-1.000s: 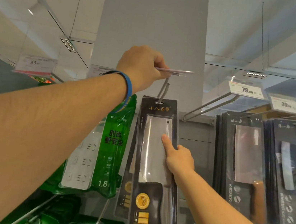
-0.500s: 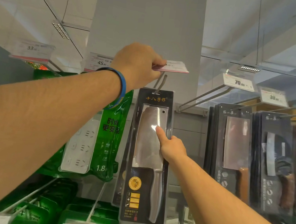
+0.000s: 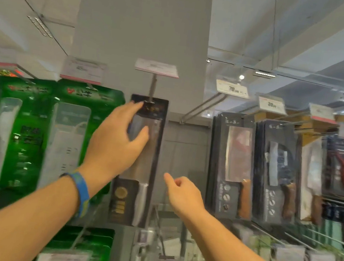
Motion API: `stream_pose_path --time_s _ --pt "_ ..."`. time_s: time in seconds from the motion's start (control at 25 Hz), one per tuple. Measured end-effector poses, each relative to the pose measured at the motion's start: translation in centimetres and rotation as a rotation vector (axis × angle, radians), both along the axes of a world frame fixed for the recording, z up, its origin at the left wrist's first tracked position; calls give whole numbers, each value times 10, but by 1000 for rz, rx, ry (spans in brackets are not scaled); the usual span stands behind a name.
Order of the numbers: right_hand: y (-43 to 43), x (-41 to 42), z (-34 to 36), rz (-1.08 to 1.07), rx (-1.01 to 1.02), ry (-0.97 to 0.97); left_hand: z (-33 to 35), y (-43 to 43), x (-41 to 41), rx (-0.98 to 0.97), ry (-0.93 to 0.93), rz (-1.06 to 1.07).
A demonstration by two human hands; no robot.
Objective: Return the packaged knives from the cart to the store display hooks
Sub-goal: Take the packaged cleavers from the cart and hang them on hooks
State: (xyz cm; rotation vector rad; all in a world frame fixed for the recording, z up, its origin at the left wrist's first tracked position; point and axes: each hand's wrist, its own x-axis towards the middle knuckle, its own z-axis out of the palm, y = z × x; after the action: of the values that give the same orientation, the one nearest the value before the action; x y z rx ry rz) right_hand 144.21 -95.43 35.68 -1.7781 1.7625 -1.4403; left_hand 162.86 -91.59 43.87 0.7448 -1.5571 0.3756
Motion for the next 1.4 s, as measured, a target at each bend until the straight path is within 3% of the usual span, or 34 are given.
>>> stream_pose_path --time_s 0.12,0.24,0.36,0.56,0.72,0.88,1.2,1.4 --pt "45 -31 -42 131 -102 -68 -89 -9 -46 390 194 -322" --pt "112 -87 -107 179 -71 -101 -177 10 -105 632 163 -481" --pt "201 -160 -186 30 75 -241 -268 52 -160 869 132 -645" --pt "372 -258 -307 -397 388 -523 -413 146 -234 1352 -29 -780" --pt "514 -286 -384 -669 487 -707 -504 231 -291 1625 -170 -769" --pt "632 -274 -450 -796 613 -883 -564 321 -334 1842 -344 -767" --pt "779 -269 -499 -1145 521 -1086 -588 407 -429 1861 -828 -1011" --pt "812 -261 -505 -1388 439 -1197 -603 446 -510 1727 -1167 -1185"
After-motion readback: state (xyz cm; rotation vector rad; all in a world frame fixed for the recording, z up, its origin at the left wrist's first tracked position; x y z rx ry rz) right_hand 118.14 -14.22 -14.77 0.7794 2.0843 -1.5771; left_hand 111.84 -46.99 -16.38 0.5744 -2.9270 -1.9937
